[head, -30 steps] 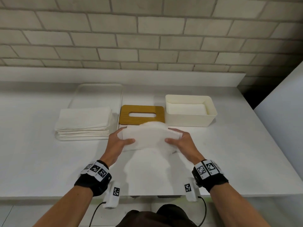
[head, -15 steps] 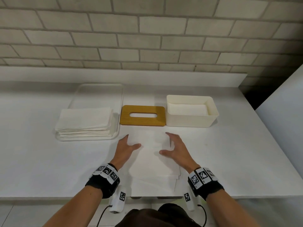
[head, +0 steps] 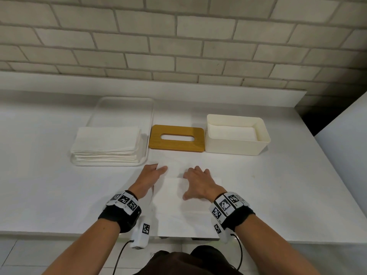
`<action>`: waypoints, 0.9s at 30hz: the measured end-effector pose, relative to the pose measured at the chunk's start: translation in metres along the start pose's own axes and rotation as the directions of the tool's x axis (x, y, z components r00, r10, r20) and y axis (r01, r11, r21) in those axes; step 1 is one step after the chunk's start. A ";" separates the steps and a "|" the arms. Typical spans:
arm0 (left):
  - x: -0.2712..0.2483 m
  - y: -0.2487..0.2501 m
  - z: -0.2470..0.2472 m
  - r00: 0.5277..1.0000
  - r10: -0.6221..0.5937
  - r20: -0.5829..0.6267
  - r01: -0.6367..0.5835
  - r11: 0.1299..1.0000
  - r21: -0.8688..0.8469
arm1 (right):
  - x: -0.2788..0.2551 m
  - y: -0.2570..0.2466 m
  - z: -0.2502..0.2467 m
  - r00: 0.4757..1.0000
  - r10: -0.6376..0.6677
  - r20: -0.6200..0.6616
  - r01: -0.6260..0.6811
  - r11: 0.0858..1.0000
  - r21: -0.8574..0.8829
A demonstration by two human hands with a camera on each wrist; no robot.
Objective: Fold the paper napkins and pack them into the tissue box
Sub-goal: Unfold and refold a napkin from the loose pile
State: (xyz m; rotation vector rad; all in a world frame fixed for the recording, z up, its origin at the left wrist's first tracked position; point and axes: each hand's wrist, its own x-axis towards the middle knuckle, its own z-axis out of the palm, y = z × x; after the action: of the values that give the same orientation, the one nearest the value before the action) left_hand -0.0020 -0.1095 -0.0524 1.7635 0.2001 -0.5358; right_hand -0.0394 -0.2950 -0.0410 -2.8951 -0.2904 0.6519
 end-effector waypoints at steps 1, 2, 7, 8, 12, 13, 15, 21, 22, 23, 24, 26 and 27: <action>0.000 -0.001 -0.002 0.999 -0.027 0.023 0.027 0.999 -0.023 | 0.000 -0.001 -0.001 1.000 -0.006 0.017 0.006 1.000 0.022; 0.000 -0.001 -0.003 0.998 -0.052 0.039 0.054 0.997 -0.049 | 0.000 -0.001 -0.002 1.000 -0.014 0.024 0.013 0.999 0.053; -0.004 0.001 -0.007 0.991 -0.090 0.099 0.108 0.974 -0.198 | -0.003 -0.003 -0.019 1.000 -0.008 0.023 0.002 0.964 0.265; -0.005 0.002 -0.008 0.990 -0.084 0.113 0.109 0.966 -0.235 | -0.003 -0.001 -0.025 1.000 -0.006 0.018 0.000 0.953 0.303; -0.013 0.011 -0.011 0.948 -0.005 0.319 0.088 0.964 -0.249 | 0.003 0.009 -0.044 1.000 0.019 -0.019 -0.009 0.916 0.402; -0.017 0.016 -0.011 0.936 0.005 0.353 0.085 0.967 -0.239 | 0.005 0.011 -0.046 0.999 0.022 -0.028 -0.008 0.906 0.422; -0.021 0.023 -0.010 0.941 0.040 0.335 0.015 0.987 -0.161 | 0.006 0.015 -0.048 0.999 0.033 -0.042 -0.009 0.879 0.477; -0.023 0.050 0.002 0.965 0.174 0.197 -0.187 0.981 0.048 | -0.008 0.053 -0.032 0.936 0.291 -0.197 0.033 0.485 0.874; -0.027 0.058 0.003 0.959 0.197 0.201 -0.208 0.978 0.034 | -0.013 0.061 -0.028 0.905 0.382 -0.184 0.041 0.353 0.935; -0.031 0.067 0.004 0.953 0.217 0.211 -0.225 0.974 0.012 | -0.019 0.067 -0.024 0.884 0.445 -0.141 0.049 0.212 0.976; -0.034 0.074 0.005 0.949 0.229 0.218 -0.230 0.973 -0.020 | -0.023 0.075 -0.019 0.876 0.477 -0.072 0.050 0.060 0.997; -0.040 0.088 0.005 0.939 0.249 0.235 -0.225 0.966 -0.127 | -0.029 0.080 -0.015 0.885 0.462 0.053 0.071 -0.247 0.966; -0.040 0.092 0.005 0.936 0.258 0.241 -0.212 0.956 -0.203 | -0.033 0.080 -0.015 0.897 0.432 0.098 0.073 -0.362 0.929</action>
State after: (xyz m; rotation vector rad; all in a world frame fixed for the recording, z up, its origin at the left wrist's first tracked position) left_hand -0.0009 -0.1325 0.0457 1.5021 -0.1486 -0.5551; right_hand -0.0501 -0.3813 -0.0298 -1.0934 0.6339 0.1266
